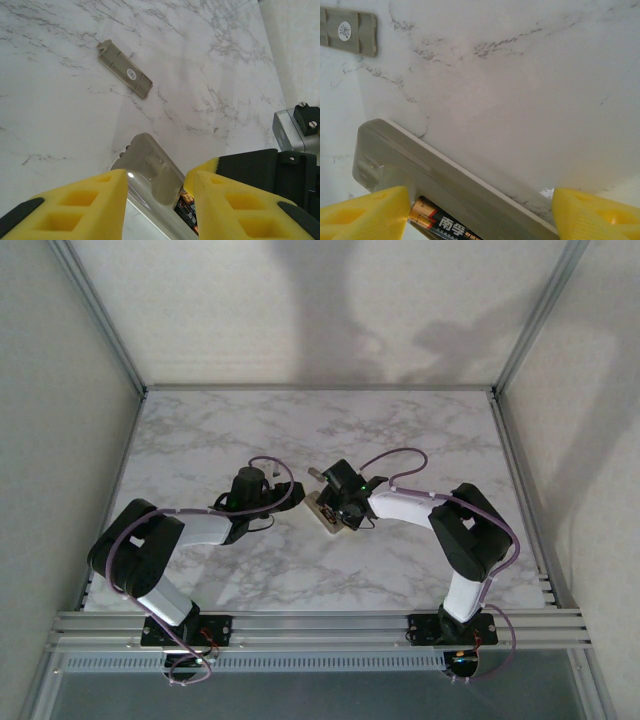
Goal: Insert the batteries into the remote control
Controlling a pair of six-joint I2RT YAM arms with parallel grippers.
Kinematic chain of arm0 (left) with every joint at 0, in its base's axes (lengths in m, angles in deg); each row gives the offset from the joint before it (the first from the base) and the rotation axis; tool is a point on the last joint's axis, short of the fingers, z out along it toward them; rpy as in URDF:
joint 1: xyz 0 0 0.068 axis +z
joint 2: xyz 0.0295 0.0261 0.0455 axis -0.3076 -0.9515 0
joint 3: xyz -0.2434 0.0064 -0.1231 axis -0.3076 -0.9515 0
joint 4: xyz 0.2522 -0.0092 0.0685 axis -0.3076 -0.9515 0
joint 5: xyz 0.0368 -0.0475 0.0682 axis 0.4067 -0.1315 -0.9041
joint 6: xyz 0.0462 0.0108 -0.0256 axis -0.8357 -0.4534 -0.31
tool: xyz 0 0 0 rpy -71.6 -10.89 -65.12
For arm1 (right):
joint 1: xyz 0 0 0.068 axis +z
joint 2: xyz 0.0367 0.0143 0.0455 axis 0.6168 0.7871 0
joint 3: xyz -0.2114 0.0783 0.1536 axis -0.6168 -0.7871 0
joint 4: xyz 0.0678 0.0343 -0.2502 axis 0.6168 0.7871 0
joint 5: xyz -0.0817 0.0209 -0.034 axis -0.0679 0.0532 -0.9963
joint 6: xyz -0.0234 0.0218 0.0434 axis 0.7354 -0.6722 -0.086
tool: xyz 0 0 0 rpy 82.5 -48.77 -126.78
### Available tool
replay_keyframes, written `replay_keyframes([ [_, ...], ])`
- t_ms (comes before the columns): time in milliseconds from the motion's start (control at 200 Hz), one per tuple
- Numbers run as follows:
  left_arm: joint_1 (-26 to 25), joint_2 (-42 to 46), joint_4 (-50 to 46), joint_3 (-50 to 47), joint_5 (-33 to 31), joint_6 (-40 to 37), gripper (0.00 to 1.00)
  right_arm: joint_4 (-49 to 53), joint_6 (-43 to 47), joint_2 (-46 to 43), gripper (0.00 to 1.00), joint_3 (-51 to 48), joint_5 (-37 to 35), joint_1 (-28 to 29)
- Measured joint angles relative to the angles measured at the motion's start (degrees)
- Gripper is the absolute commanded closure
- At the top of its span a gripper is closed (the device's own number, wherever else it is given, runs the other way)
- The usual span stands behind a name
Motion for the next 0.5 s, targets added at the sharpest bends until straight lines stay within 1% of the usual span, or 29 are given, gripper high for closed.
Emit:
replay_keyframes([
  [60,0.0,0.0,0.0,0.0,0.0,0.0,0.61,0.0,-0.1,0.0,0.27,-0.2,0.0,0.0],
  [501,0.0,0.0,0.0,0.0,0.0,0.0,0.61,-1.1,0.0,-0.4,0.30,-1.2,-0.6,0.3],
])
